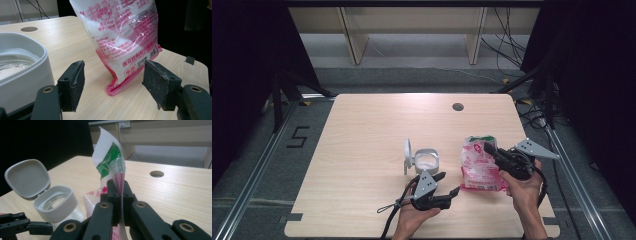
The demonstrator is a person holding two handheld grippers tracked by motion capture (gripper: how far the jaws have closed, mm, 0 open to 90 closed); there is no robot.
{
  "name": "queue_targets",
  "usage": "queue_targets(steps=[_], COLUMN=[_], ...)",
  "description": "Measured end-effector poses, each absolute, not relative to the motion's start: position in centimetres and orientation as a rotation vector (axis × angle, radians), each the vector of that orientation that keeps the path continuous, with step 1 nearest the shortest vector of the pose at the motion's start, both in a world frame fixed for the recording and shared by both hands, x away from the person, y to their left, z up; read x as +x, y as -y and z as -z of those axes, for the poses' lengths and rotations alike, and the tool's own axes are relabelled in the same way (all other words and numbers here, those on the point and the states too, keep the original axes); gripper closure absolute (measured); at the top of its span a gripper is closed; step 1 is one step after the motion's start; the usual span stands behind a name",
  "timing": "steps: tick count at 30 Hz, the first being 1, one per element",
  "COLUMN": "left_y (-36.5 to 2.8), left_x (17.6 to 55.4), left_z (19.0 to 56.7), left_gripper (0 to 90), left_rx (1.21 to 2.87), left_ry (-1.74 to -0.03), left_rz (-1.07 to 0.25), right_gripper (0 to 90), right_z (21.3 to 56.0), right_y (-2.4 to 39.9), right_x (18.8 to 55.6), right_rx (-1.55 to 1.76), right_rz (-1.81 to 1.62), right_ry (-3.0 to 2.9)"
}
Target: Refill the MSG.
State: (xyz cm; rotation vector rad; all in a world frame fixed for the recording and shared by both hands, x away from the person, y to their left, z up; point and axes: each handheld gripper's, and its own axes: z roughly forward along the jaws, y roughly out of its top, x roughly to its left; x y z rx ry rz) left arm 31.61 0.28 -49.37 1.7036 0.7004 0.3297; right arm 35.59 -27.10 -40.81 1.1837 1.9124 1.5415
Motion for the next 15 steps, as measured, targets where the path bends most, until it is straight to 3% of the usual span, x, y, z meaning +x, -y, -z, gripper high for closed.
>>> queue_targets(steps=[15], left_y=[-0.3], left_x=[31.5], left_z=[49.2], left_gripper=[33.5], left_rx=[1.718], left_ry=[-0.697], left_rz=[-0.334], right_gripper=[90.0], right_z=[42.8], right_y=[27.8], right_x=[36.8], right_rx=[1.228], right_rz=[-1.387], right_ry=[-1.894])
